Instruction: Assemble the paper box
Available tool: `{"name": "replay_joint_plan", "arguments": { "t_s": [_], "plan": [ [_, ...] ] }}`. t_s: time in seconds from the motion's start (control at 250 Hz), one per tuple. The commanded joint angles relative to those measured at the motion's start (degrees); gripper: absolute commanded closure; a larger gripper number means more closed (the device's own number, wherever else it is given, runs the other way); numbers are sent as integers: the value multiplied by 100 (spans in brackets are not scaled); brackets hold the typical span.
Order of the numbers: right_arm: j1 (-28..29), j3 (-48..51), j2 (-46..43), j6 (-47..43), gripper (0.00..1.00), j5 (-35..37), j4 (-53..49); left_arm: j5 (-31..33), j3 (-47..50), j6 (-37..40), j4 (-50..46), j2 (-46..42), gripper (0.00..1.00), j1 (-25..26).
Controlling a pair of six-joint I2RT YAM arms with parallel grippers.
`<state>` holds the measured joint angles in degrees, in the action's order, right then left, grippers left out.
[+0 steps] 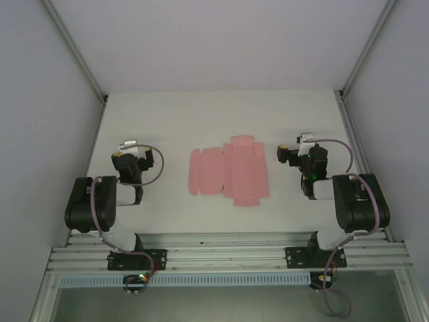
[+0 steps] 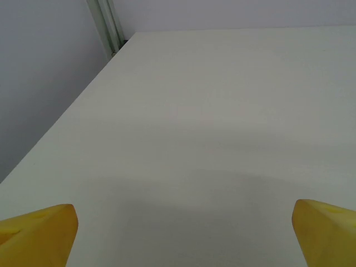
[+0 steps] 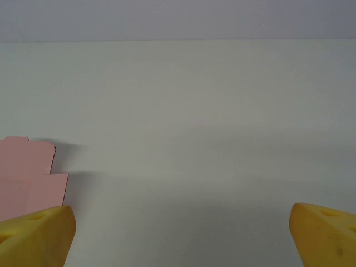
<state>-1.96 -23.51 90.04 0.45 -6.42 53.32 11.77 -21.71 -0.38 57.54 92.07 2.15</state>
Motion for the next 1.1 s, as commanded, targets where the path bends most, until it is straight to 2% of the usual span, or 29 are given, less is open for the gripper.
{"name": "replay_joint_plan", "arguments": {
  "t_s": [0.0,0.351,0.623,0.975,1.042,1.098],
  "plan": [
    [49,68,-154,116,0,99,-121,-72,61,115,-105,-190,0,-49],
    [46,57,-161,114,0,97,-135,-47,51,54,-149,-192,0,-89],
    [46,39,-142,109,0,95,-166,-335,4,89,-251,-207,0,-134],
    [40,58,-173,146,0,96,-144,-368,9,98,-242,-226,0,-153],
    [5,-48,-309,162,0,57,-445,-239,-139,55,-753,-501,0,-143],
    [7,-269,-624,161,0,22,-1119,-154,-221,33,-1197,-873,0,-145]
  ]
}}
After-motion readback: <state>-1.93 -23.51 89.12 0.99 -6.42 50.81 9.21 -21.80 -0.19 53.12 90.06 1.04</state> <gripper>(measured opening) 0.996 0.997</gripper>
